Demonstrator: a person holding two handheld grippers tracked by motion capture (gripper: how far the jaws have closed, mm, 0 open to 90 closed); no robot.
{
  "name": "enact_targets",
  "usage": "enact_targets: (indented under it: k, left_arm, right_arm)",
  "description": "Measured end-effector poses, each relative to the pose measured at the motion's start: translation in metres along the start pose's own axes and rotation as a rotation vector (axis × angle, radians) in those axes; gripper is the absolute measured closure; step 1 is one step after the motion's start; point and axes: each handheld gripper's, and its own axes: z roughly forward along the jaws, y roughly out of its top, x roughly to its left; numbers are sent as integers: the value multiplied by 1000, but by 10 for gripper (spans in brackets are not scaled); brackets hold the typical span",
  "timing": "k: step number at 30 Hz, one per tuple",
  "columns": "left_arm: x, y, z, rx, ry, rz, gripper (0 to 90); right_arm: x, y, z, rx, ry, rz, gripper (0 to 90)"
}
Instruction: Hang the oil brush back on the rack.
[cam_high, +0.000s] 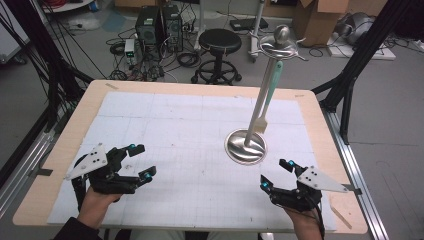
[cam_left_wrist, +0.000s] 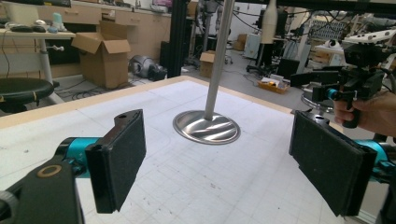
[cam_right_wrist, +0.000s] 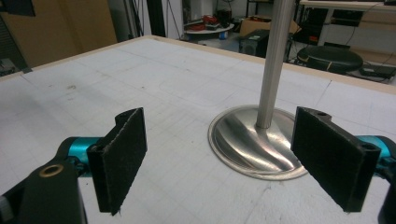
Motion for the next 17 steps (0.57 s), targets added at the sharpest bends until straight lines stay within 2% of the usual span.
enact_targets:
  k: [17]
  left_arm:
    - [1,1,0,-8,4,-5,190]
  right_arm:
    - [1,0,3,0,13,1,167]
